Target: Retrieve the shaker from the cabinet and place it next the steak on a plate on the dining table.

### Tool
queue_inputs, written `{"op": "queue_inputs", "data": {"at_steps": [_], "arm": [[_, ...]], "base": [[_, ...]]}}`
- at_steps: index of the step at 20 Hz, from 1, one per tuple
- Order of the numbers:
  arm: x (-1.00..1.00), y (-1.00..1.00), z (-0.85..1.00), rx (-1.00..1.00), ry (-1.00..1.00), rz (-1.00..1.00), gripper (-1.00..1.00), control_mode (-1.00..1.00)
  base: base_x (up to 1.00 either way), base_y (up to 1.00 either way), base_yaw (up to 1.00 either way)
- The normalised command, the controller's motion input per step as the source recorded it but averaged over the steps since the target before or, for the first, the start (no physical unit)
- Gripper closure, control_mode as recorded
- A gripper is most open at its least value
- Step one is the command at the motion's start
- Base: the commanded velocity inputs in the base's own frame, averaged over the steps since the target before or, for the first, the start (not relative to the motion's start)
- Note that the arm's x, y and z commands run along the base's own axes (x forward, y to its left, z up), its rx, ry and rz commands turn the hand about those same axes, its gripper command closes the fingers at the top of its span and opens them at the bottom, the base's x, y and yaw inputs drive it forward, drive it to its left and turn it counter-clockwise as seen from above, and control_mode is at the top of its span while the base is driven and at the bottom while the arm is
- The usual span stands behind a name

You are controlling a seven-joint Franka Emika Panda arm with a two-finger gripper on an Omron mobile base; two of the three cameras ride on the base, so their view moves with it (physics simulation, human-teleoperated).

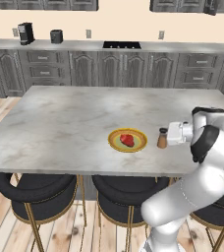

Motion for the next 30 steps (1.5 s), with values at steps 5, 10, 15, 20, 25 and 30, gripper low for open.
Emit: {"op": "queue_inputs", "data": {"at_steps": [5, 10, 15, 20, 25, 30], "arm": [[0.19, -0.07, -0.24, 0.01, 0.0, 0.01, 1.0, -1.0], [0.3, -0.08, -0.2, 0.03, 0.0, 0.03, 1.0, -1.0], [0.39, -0.08, -0.29, 0.03, 0.0, 0.01, 1.0, -1.0], [0.36, -0.16, -0.25, 0.03, 0.0, 0.03, 1.0, -1.0], [0.33, -0.19, -0.32, 0.03, 0.0, 0.06, 1.0, -1.0], [0.38, -0.03, -0.2, 0.0, -0.02, 0.03, 1.0, -1.0]], "base": [[0.0, 0.0, 0.0], [0.0, 0.0, 0.0], [0.0, 0.0, 0.0], [0.0, 0.0, 0.0], [0.0, 0.0, 0.0], [0.0, 0.0, 0.0]]}}
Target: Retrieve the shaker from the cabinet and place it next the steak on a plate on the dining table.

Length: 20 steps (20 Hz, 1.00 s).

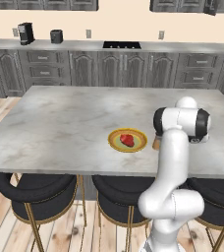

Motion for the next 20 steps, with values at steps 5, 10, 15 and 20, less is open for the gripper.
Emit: {"op": "queue_inputs", "data": {"at_steps": [5, 10, 15, 20], "arm": [[0.41, 0.0, -0.05, 0.0, -0.06, 0.0, 1.0, -1.0], [0.05, 0.0, -0.01, 0.0, -0.17, 0.01, 1.0, -1.0], [-0.05, 0.0, -0.16, -0.04, -0.09, 0.06, 1.0, -1.0], [-0.06, 0.05, -0.05, -0.01, 0.02, 0.02, 1.0, -1.0]], "base": [[0.0, 0.0, 0.0], [0.0, 0.0, 0.0], [0.0, 0.0, 0.0], [0.0, 0.0, 0.0]]}}
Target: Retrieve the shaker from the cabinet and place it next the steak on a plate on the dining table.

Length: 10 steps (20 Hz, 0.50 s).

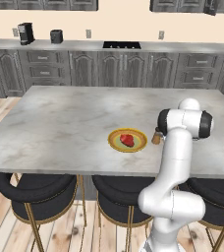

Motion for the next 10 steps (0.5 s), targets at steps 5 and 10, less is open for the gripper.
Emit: {"op": "queue_inputs", "data": {"at_steps": [5, 10], "arm": [[-0.01, 0.09, -0.21, -0.02, 0.03, 0.01, 1.0, -1.0], [-0.06, 0.03, -0.05, -0.01, 0.0, 0.0, -1.0, -1.0]], "base": [[0.0, 0.0, 0.0], [0.0, 0.0, 0.0]]}}
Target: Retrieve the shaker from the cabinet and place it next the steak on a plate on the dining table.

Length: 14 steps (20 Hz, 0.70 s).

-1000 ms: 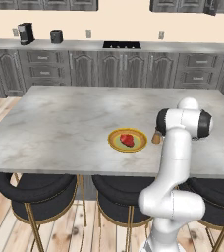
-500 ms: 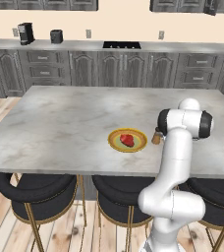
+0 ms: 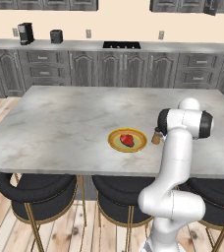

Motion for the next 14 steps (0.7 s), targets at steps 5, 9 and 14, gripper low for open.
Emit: {"op": "queue_inputs", "data": {"at_steps": [5, 9, 14], "arm": [[-0.01, 0.0, 0.0, 0.0, 0.0, 0.0, -1.0, -1.0], [0.0, -0.02, 0.0, 0.0, 0.0, 0.0, -1.0, -1.0], [-0.02, -0.32, 0.0, 0.0, 0.0, -0.04, -1.0, -1.0]], "base": [[0.0, 0.0, 0.0], [0.0, 0.0, 0.0], [0.0, 0.0, 0.0]]}}
